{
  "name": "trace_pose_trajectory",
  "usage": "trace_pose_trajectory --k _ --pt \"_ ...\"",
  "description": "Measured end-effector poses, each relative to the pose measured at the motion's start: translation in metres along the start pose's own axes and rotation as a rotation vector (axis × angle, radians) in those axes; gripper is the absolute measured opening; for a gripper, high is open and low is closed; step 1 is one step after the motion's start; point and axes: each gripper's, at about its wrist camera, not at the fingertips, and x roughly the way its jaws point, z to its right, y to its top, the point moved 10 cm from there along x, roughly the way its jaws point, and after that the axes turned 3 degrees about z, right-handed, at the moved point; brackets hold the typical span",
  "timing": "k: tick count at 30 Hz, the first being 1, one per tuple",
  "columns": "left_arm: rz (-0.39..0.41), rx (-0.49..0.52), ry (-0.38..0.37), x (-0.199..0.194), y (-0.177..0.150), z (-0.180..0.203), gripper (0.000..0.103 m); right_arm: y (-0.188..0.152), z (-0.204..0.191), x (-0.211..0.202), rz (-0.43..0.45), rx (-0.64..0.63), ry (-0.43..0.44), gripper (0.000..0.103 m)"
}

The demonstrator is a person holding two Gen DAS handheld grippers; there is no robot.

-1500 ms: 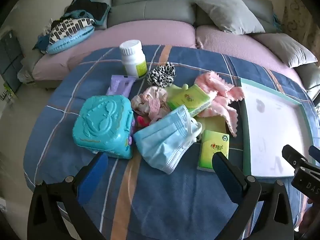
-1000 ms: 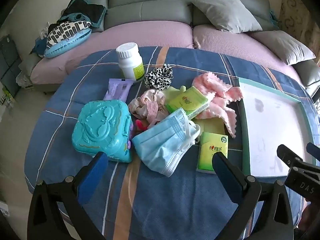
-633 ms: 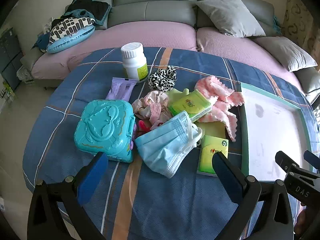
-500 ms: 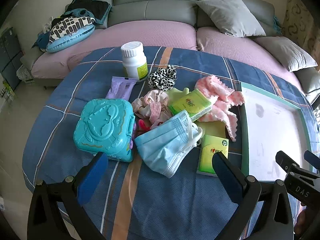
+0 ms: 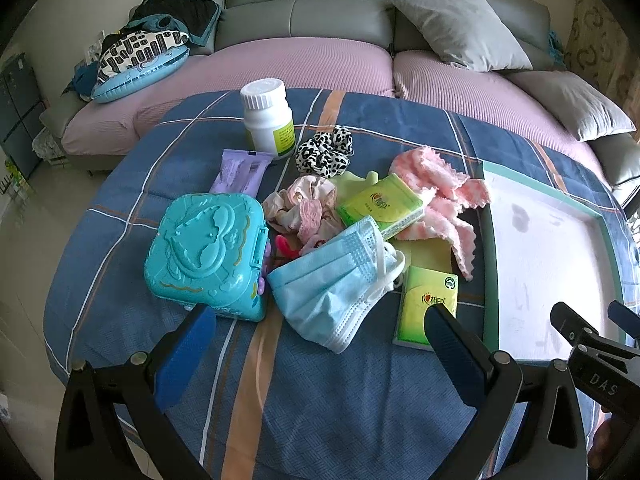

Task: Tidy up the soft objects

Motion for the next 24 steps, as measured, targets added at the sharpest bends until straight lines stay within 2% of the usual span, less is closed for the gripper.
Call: trace_pose_trajectory --k 24 --pt "-0.008 0.001 -0.002 0.0012 -0.0011 0.0002 0.103 -0.0017 0.0005 0.0012 -0.001 0.001 0.001 0.103"
